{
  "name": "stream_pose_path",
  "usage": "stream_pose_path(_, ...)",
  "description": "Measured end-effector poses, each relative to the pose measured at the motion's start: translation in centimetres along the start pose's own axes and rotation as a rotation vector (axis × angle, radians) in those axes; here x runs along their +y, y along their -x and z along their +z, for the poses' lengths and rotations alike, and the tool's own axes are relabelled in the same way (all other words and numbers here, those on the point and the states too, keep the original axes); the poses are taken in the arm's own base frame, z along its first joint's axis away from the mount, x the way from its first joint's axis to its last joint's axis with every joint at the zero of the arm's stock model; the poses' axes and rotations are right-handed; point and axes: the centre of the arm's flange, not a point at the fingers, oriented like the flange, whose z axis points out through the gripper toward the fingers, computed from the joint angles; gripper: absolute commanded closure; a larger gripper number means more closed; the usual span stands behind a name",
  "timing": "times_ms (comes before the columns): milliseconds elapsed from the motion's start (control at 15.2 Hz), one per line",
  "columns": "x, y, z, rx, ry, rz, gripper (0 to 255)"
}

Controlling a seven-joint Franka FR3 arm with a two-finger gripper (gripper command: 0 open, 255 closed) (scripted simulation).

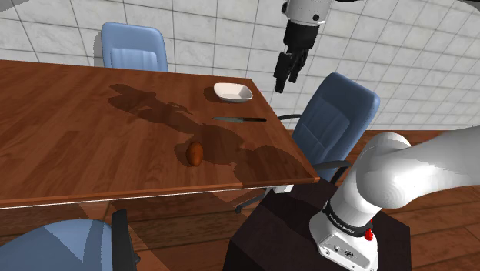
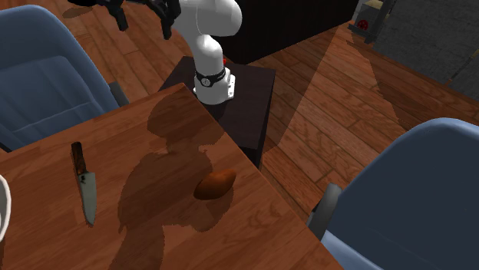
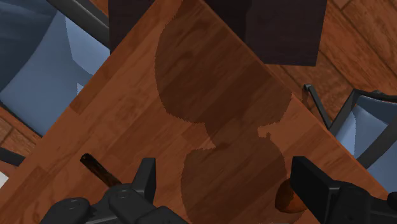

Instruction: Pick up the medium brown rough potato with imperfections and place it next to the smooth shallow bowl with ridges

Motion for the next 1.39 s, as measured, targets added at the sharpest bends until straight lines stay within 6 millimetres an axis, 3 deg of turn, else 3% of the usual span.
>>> stream_pose_path(198,-0.8,-0.8,0.8,0.0,-0.008,0.011,0)
stream_pose_path(858,-7.4,-7.0,9.5,0.001,-0.074,0.106,0)
stream_pose_path(1386,-11.9,-13.1,15.9,0.004,-0.129,0.185,0)
